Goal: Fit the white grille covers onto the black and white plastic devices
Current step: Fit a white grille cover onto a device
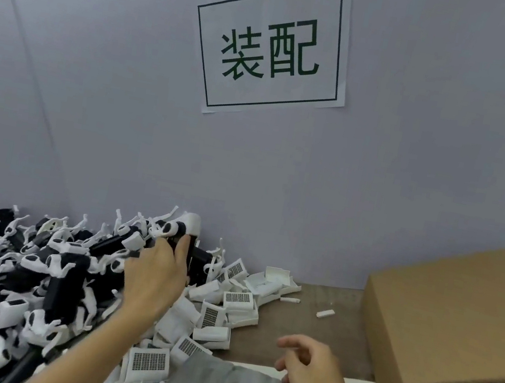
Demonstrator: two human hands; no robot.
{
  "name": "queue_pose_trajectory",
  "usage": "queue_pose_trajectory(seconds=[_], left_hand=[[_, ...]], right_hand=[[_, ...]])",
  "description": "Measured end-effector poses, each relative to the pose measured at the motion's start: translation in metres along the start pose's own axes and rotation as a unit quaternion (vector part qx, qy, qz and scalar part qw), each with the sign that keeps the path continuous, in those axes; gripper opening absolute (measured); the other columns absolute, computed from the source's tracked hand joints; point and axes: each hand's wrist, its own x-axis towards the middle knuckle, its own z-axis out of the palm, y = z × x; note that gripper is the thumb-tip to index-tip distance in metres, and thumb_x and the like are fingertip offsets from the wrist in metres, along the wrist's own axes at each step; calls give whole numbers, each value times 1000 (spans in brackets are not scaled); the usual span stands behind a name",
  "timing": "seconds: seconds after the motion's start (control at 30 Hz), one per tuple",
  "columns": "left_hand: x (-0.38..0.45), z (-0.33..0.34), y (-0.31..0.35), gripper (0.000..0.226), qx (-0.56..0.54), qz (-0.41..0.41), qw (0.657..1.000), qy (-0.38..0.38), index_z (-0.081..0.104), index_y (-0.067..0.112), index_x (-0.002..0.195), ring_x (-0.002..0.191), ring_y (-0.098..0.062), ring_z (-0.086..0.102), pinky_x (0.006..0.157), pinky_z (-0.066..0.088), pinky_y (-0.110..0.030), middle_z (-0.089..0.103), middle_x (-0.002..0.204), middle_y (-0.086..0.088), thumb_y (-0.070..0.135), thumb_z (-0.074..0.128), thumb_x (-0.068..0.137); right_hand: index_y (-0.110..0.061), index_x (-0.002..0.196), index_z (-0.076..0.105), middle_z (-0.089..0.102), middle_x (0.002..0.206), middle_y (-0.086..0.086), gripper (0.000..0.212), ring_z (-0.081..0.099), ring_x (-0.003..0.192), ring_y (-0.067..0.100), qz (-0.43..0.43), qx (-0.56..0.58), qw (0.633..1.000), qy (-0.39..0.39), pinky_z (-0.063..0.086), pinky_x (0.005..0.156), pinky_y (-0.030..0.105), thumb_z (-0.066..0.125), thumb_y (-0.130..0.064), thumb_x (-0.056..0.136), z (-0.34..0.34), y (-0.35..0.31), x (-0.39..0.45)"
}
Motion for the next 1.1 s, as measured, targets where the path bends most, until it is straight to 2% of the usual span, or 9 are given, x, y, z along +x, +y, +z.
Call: queue_pose_trajectory(seconds=[0.07,0.13,0.2,0.3,0.37,0.53,0.7,0.83,1.1], left_hand=[[-20,1,14,49,-198,-50,979,15,54,10,95,77,-20,56,71,42,-38,59,80,2,51,28,104],[-38,6,30,37,-350,-110,930,11,52,21,111,94,-10,57,85,41,-32,60,97,13,50,30,105],[-49,13,42,37,-520,-213,826,-39,57,22,122,105,-13,64,98,46,-38,67,110,6,48,36,106],[-68,26,54,37,-697,-316,629,-134,60,6,117,75,-31,67,50,54,-28,72,88,-13,36,43,105],[-89,38,56,38,-711,-330,599,-162,58,1,121,70,-30,53,32,38,-21,67,94,-22,32,42,105],[-119,62,50,23,-693,-280,649,-141,63,7,118,97,-40,68,61,56,-30,72,106,-23,13,54,99],[-122,63,52,21,-613,-108,760,-187,73,17,105,95,-22,74,76,58,-28,77,99,-9,4,68,90],[-126,64,57,23,-487,24,850,-200,71,28,105,96,-13,72,85,58,-35,77,98,4,13,71,88],[-124,65,57,22,-435,45,882,-174,67,37,97,87,-6,71,81,57,-31,75,91,12,16,69,91]], right_hand=[[-28,88,70,74,68,-7,29,62,56,-1,-2,-4,1000,0,51,66,21,52,-6,92,0,0,-1],[-28,89,71,74,68,-7,29,63,56,-2,-3,-8,1000,0,52,69,22,52,-6,93,1,1,-1],[-27,89,71,74,68,-6,27,63,56,-2,-4,-7,1000,2,52,69,21,53,-7,94,1,1,-1],[-27,91,72,74,71,-1,27,64,59,3,-9,4,1000,12,51,65,21,54,-7,94,0,-3,-2],[-29,98,70,74,85,-1,32,67,74,10,-26,11,999,20,51,64,17,55,-2,92,-1,-5,-3],[-39,135,45,53,133,-22,64,53,118,-3,-102,40,992,-55,46,90,18,65,-18,77,-2,-2,-7],[-46,124,53,67,113,-30,59,61,106,-12,-166,23,983,-69,47,78,6,79,-34,72,5,-10,-13],[-34,100,72,76,92,-21,35,71,88,-4,-160,10,987,-1,54,76,18,71,-25,66,2,-11,-11],[-43,92,72,74,87,-25,37,69,84,-9,-162,4,987,-2,50,69,7,73,-10,76,4,-9,-11]])
